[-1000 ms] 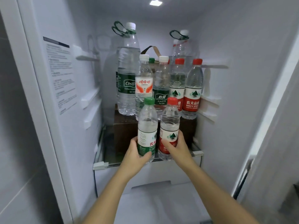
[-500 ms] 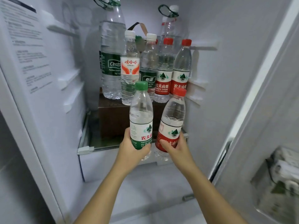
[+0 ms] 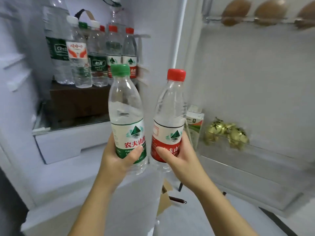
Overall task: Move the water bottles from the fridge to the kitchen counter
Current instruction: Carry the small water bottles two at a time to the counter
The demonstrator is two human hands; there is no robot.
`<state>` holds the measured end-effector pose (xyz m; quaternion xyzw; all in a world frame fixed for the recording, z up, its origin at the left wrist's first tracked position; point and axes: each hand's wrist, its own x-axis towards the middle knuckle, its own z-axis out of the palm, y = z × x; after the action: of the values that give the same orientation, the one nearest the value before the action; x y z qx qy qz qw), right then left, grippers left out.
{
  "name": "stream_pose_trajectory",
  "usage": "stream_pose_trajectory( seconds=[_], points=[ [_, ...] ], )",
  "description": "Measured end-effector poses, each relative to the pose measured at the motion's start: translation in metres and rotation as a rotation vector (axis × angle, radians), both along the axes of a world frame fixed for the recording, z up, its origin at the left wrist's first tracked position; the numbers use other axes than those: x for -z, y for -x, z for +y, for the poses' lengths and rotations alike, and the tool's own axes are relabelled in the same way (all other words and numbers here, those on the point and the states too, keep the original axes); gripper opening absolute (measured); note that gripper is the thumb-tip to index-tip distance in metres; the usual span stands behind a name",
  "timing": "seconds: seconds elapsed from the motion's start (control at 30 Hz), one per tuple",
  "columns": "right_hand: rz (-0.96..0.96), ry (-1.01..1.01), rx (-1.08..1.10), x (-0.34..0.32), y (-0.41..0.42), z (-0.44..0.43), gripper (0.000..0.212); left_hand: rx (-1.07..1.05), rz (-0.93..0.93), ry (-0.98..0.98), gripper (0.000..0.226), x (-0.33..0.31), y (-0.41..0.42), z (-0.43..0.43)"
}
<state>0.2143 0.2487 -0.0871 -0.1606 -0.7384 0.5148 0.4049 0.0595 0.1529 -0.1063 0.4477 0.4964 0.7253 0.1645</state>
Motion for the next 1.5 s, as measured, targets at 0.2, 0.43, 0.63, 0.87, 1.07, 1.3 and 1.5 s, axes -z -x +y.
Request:
stream_pose_trajectory(
  seconds=[0.2,0.43,0.63,0.87,1.07,1.3,1.5],
  points=[
    [0.038,-0.015,0.183,-0.004,-0.133,-0.038,0.054,0.199,0.014,0.018,0.068,0.001,-0.118,-0.014],
    [0.058,-0.002,0.443,0.002,-0.275,-0.078,0.054,0.395,0.015,0.067,0.068,0.006,-0.247,-0.020],
    [0.067,0.011,0.651,0.004,-0.366,-0.100,0.054,0.580,0.099,0.103,0.070,0.002,-0.337,-0.002],
    [0.091,0.053,0.962,0.012,-0.454,-0.105,0.057,0.862,0.063,0.121,0.054,0.005,-0.436,0.035],
    [0.039,0.056,1.186,0.016,-0.530,-0.084,0.055,1.069,0.052,0.132,0.048,0.015,-0.526,0.091],
    [0.032,0.063,1.421,0.027,-0.605,-0.044,0.059,1.294,0.102,0.130,0.055,0.013,-0.616,0.156],
    [0.030,0.114,1.586,0.044,-0.662,-0.037,0.054,1.393,0.149,0.139,0.056,0.022,-0.679,0.182]
  ],
)
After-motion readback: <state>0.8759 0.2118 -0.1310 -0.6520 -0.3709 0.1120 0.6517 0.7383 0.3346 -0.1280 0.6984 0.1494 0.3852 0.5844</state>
